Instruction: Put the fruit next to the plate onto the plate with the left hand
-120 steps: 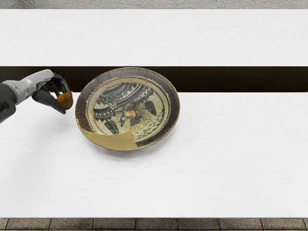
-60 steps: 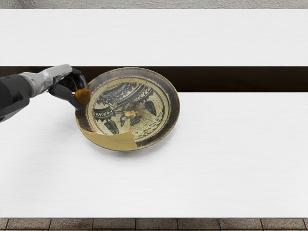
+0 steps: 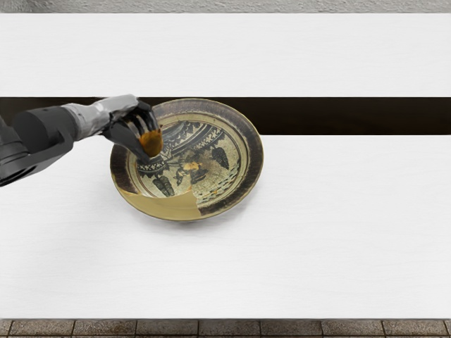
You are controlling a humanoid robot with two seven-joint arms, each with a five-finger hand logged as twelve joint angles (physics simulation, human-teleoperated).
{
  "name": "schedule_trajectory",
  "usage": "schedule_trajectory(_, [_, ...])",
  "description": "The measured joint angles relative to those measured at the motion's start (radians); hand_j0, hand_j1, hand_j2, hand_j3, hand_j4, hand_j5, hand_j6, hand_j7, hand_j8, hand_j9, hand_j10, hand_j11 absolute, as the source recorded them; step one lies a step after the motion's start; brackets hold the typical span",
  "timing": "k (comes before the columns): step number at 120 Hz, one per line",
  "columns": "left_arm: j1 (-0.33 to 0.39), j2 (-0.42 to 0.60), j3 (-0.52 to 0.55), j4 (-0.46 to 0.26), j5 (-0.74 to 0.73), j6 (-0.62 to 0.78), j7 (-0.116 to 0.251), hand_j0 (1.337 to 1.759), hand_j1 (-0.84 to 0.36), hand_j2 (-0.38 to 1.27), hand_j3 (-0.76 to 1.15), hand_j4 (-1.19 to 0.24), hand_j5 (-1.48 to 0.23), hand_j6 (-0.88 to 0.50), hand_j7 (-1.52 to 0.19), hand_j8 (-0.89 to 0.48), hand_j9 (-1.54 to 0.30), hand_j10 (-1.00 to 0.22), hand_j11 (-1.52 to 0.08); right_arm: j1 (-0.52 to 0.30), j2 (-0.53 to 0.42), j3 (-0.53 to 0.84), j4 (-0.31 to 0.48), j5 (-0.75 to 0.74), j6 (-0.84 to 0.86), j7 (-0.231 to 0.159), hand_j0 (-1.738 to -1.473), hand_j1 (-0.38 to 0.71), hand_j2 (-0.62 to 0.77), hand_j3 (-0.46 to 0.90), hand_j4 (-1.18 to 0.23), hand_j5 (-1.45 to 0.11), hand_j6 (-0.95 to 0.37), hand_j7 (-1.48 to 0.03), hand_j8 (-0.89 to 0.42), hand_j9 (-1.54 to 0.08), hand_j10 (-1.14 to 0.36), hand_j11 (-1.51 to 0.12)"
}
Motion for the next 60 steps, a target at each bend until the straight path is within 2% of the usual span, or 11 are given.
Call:
schedule_trajectory(32, [-0.028, -0.058, 0.000, 0.026, -0.011, -0.008, 0.014, 1.655, -0.38, 0.57, 0.00, -0.66, -1.16, -0.41, -1.13, -0.48, -1.10, -0.84, -1.10, 0.000, 0.000, -0.001, 0.000, 0.000, 0.000, 0.000, -1.658, -0.35, 0.00, 0.00, 0.00, 0.00, 0.00, 0.00, 0.00, 0.00, 0.00, 0.00])
schedule_trajectory(60, [-0.032, -0.122, -0.003, 0.102, -0.012, -0.032, 0.018, 1.655, -0.38, 0.64, 0.00, -0.71, -1.14, -0.47, -1.13, -0.53, -1.11, -0.84, -1.11, 0.001, 0.000, -0.002, 0.000, 0.000, 0.001, 0.000, -1.658, -0.35, 0.00, 0.00, 0.00, 0.00, 0.00, 0.00, 0.00, 0.00, 0.00, 0.00])
